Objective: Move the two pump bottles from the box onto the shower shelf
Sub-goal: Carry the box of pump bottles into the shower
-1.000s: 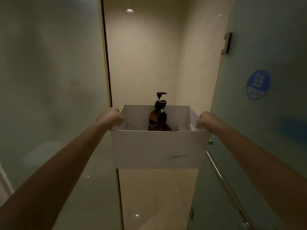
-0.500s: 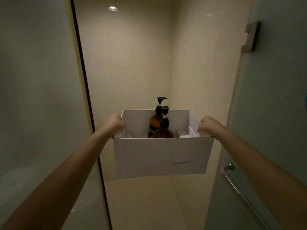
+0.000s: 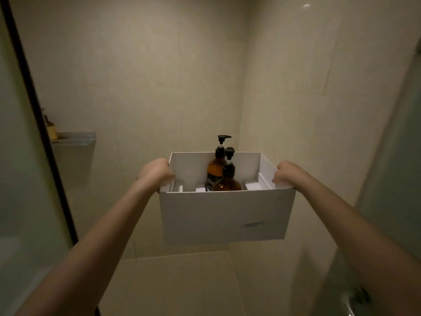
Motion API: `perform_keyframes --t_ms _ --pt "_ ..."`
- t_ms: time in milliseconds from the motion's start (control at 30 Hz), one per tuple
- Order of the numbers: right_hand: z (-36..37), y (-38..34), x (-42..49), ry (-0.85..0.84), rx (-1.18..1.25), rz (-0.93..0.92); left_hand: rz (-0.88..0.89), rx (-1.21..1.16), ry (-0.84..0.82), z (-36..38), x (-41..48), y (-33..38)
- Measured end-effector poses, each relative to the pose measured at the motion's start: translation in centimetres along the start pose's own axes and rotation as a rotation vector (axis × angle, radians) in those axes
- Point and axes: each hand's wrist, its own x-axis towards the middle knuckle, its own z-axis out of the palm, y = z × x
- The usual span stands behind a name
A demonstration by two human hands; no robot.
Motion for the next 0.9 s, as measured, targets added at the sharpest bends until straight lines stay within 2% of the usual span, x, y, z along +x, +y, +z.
perform_keyframes --t_ms 400,900 --pt "0.7 -2.7 15.7 -0.008 0.024 -0.086 -0.094 0.004 0.045 2.4 12.9 2.4" --pt "5.2 -11.0 32.7 -0.063 0.025 -0.175 -0.209 0.015 0.084 4.7 28.9 -1.5"
